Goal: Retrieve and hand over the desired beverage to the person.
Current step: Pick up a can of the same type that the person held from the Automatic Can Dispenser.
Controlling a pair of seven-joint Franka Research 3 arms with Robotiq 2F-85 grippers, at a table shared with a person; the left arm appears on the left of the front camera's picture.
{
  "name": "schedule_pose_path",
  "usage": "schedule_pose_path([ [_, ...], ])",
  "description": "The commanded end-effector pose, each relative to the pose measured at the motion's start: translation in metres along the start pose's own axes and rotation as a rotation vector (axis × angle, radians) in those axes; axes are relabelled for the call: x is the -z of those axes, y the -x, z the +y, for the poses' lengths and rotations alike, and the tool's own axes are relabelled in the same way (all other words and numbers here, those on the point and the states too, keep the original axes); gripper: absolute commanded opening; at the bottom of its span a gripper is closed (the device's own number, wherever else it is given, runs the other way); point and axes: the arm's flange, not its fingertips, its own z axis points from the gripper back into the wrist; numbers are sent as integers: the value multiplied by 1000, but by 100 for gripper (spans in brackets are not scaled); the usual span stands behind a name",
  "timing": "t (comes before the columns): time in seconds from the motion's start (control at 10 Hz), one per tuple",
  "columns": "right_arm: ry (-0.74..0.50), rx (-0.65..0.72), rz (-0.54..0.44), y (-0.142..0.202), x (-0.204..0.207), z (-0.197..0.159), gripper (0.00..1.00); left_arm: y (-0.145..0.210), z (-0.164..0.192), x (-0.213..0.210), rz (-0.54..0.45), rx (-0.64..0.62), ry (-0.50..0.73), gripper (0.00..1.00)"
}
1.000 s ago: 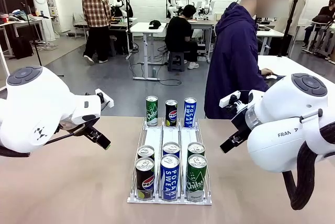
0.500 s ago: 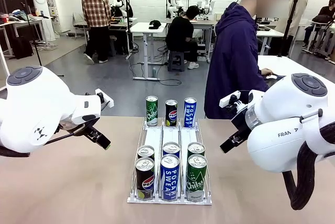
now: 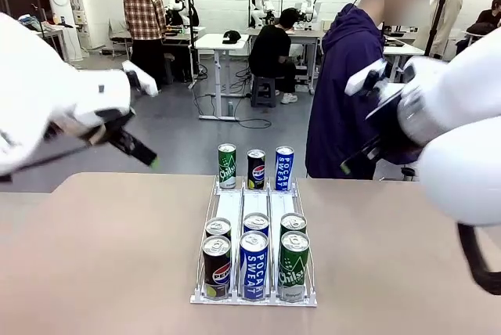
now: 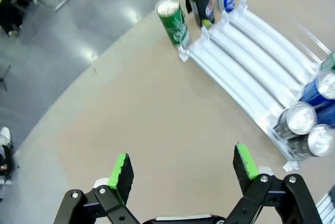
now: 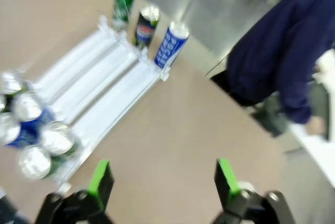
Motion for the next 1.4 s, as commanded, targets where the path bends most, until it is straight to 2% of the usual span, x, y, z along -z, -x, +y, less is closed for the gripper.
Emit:
schedule_pose_path([
  [0.0, 41, -31, 30, 14, -68, 11, 100, -20, 2, -43, 8, 45, 32, 100],
  [0.2, 42, -62, 65, -1, -84, 14, 100, -30, 7, -66, 6, 57, 38, 100],
  [0.3, 59, -66, 70, 1, -77, 19, 100, -21, -6, -72, -20, 84, 3, 100],
  [0.4, 46, -33, 20, 6, -97, 9, 100, -32, 3, -74, -5, 40, 10, 100],
  [0.6, 47, -46, 41, 5, -97, 13, 100, -33, 1, -78, -8, 54, 7, 100],
  [0.8, -292, 44, -65, 38, -115, -36, 100, -14, 41, -95, -17, -67, 387, 100],
  [0.9, -361, 115, -135, 55, -125, -64, 100, -3, 75, -106, -65, -125, 519, 100],
  [1.0, -398, 179, -186, 74, -130, -85, 100, 12, 97, -114, -120, -188, 590, 100],
  [1.2, -415, 304, -234, 105, -130, -119, 100, 35, 137, -141, -195, -283, 576, 100],
  [1.3, -422, 358, -242, 121, -131, -131, 100, 49, 145, -157, -218, -322, 534, 100],
])
